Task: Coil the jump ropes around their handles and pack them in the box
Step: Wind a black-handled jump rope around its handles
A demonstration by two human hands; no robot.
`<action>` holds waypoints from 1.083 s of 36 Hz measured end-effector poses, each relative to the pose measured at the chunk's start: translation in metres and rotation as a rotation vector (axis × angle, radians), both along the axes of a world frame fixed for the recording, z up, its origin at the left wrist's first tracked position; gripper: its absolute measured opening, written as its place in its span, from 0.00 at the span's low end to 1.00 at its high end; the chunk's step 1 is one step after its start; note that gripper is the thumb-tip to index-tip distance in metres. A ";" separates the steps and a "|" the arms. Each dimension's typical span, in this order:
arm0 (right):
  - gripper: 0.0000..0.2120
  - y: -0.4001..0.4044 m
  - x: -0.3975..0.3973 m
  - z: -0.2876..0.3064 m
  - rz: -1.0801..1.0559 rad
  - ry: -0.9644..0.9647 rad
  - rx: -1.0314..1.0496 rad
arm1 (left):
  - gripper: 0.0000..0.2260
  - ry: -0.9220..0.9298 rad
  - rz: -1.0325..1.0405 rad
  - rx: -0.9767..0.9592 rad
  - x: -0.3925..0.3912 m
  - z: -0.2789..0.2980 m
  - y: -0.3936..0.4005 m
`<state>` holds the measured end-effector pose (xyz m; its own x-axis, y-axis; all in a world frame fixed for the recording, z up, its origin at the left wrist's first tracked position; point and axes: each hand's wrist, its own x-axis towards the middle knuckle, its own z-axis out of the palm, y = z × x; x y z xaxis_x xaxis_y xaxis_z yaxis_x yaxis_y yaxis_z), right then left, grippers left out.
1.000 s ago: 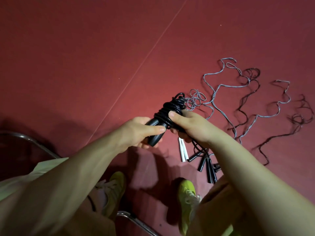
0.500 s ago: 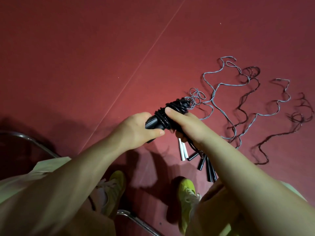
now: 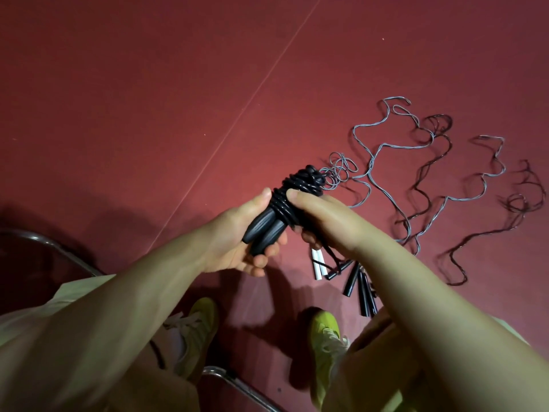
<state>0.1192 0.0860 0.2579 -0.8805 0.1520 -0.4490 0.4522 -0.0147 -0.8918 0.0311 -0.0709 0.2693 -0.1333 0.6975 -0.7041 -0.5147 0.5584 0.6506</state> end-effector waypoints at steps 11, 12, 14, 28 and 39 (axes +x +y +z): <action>0.26 0.001 0.001 -0.002 0.062 -0.262 0.211 | 0.28 0.413 0.049 -0.182 -0.001 -0.017 0.006; 0.25 0.001 0.001 -0.002 0.053 -0.254 0.203 | 0.28 0.428 0.053 -0.184 -0.002 -0.018 0.007; 0.24 0.000 0.000 -0.003 0.045 -0.251 0.182 | 0.26 0.469 0.041 -0.202 -0.005 -0.021 0.006; 0.15 -0.008 0.000 0.005 -0.138 -0.116 -0.099 | 0.35 0.618 0.045 -0.119 -0.006 -0.024 0.000; 0.10 -0.009 0.002 0.009 -0.040 0.194 -0.130 | 0.17 0.095 -0.093 0.137 0.000 -0.010 -0.006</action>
<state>0.1211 0.0773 0.2670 -0.9467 0.1402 -0.2899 0.2692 -0.1498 -0.9514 0.0314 -0.0772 0.2597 -0.1247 0.7982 -0.5894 -0.3975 0.5040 0.7668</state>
